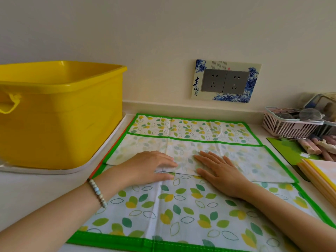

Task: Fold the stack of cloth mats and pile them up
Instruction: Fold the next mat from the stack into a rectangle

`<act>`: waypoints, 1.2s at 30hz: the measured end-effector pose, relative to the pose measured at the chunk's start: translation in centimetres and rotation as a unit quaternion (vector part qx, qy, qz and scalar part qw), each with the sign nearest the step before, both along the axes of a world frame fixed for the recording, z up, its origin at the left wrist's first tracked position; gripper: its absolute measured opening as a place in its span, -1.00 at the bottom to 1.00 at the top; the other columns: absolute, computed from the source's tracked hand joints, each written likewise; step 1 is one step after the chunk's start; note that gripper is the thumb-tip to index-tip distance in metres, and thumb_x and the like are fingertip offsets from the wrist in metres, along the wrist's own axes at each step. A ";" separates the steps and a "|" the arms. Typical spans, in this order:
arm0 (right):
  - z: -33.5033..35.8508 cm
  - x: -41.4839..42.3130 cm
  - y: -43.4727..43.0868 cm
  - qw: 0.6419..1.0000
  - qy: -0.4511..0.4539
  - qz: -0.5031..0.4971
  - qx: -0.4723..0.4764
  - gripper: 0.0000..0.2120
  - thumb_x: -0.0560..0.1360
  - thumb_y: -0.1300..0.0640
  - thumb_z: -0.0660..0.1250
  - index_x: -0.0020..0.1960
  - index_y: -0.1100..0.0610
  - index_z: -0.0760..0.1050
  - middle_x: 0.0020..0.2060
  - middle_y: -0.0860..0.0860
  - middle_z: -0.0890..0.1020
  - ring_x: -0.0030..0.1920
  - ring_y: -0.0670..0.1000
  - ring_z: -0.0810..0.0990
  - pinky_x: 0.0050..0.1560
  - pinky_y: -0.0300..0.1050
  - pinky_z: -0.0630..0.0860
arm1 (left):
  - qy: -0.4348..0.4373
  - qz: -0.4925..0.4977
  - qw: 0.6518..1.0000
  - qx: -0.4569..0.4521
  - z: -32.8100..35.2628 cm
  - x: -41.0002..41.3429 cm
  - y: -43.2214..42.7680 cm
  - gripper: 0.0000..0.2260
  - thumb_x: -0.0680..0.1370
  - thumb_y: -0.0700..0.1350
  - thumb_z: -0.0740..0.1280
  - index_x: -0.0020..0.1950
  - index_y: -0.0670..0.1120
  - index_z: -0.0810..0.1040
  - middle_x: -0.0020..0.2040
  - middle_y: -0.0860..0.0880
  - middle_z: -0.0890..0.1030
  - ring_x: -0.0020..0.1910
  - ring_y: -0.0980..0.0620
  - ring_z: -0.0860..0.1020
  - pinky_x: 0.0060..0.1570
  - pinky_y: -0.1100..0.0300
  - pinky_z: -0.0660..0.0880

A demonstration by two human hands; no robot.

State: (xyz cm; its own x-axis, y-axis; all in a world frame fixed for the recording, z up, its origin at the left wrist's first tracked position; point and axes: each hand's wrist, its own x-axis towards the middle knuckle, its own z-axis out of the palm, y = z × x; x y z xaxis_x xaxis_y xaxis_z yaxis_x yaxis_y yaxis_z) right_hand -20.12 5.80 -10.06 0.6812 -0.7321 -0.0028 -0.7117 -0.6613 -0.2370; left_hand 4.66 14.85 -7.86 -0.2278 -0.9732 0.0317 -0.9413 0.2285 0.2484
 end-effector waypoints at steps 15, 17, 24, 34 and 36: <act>1.5 -3.1 0.0 0.998 0.015 0.063 0.013 -0.44 0.48 -0.34 -0.07 0.46 -0.29 0.06 0.47 -0.29 0.09 0.47 -0.22 0.04 0.45 -0.26 -0.04 | -0.094 0.008 0.995 -0.039 0.5 0.8 1.0 -0.66 0.66 0.03 0.06 0.43 0.10 0.36 0.41 0.15 0.39 0.33 0.12 0.41 0.26 0.22 0.36; 1.9 -3.9 0.1 0.998 0.015 0.056 0.007 -0.55 0.56 -0.21 0.00 0.45 -0.29 0.10 0.45 -0.30 0.16 0.44 -0.22 0.14 0.41 -0.30 0.05 | -0.043 0.035 0.998 -0.034 0.6 1.2 0.9 -0.68 0.65 0.05 0.08 0.35 0.11 0.46 0.29 0.13 0.52 0.22 0.11 0.51 0.18 0.19 0.42; 4.1 -6.1 0.1 0.998 -0.063 -0.001 0.011 -0.69 0.55 -0.08 0.20 0.24 -0.08 0.53 0.09 -0.20 0.62 0.02 -0.23 0.58 0.01 -0.45 0.45 | 0.083 0.021 0.996 -0.027 1.7 2.1 0.2 -0.63 0.59 0.10 0.17 -0.27 -0.14 0.46 -0.40 -0.03 0.42 -0.37 0.04 0.37 -0.29 0.16 0.28; 10.9 -7.8 0.3 0.964 -0.006 0.048 0.260 -0.66 0.42 -0.26 0.25 -0.07 -0.07 0.66 -0.28 -0.18 0.64 -0.32 -0.25 0.51 -0.28 -0.45 0.41 | 0.136 0.001 0.974 0.181 7.7 2.6 1.2 -0.34 0.37 0.37 0.23 -0.14 -0.28 0.52 -0.30 -0.06 0.37 -0.30 -0.01 0.34 -0.26 0.49 0.37; 12.0 -8.0 0.0 0.944 -0.009 0.070 0.322 -0.66 0.45 -0.19 0.30 -0.04 0.06 0.65 -0.20 -0.06 0.66 -0.24 -0.14 0.56 -0.21 -0.35 0.49 | 0.110 0.011 0.968 0.227 9.3 2.6 1.3 -0.47 0.37 0.37 0.24 -0.11 -0.07 0.65 -0.23 0.08 0.60 -0.25 0.12 0.54 -0.18 0.48 0.39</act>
